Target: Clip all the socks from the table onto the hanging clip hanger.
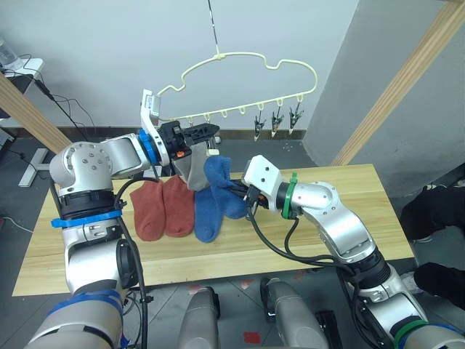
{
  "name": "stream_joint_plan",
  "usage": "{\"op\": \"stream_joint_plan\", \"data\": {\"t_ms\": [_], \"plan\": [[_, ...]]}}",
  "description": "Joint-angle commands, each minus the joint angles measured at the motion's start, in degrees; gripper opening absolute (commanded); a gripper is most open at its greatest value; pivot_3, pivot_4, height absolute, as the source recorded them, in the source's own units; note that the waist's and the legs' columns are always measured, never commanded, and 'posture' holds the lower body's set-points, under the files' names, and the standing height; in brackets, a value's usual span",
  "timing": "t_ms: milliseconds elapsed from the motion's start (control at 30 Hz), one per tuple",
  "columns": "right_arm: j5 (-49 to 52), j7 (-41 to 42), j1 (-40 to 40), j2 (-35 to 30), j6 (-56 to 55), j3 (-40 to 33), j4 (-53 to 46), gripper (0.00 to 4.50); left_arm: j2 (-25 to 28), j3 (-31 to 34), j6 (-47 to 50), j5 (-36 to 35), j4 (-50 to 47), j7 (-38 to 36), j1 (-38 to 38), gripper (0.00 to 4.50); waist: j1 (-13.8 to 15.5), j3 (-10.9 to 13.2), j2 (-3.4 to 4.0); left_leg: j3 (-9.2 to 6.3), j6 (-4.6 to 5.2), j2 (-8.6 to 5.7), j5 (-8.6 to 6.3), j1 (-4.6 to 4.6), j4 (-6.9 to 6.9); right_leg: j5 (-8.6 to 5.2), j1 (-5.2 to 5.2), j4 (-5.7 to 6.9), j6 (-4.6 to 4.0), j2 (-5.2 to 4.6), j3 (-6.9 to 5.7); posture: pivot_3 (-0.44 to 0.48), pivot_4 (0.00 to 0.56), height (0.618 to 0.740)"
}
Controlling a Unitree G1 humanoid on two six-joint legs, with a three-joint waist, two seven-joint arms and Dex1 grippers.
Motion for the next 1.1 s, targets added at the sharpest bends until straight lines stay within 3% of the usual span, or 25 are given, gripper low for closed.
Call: {"op": "stream_joint_plan", "data": {"t_ms": [33, 1067, 1100], "plan": [[0.92, -0.60, -0.11, 0.28, -0.08, -0.14, -2.55, 0.02, 0.60, -0.62, 0.15, 0.16, -0.12, -0.32, -0.29, 0.16, 0.00, 0.00, 0.00, 0.00, 0.00, 0.00, 0.00, 0.00, 0.00, 0.00, 0.00, 0.00, 0.00, 0.00, -0.01, -0.025, 0.277, 0.740], [2.17, -5.08, -5.66, 4.83, -0.48, -2.20, 4.70, 0.02, 0.55, -2.52, -0.61, -0.47, -3.03, -2.04, 0.73, 0.16, 0.05, -0.01, 0.00, -0.04, 0.00, -0.01, 0.00, -0.07, 0.00, 0.01, -0.02, -0.02, -0.01, -0.02, -0.05, -0.024, 0.255, 0.740], [2.32, -5.02, -5.72, 4.74, -0.32, -2.34, 4.56, 0.00, 0.66, -2.54, -0.77, -0.76, -3.28, -2.67, 0.89, 0.51, 0.04, 0.00, 0.00, -0.05, 0.00, 0.00, 0.00, -0.07, 0.00, 0.01, -0.02, -0.02, -0.01, -0.02, -0.06, -0.026, 0.257, 0.740]]}}
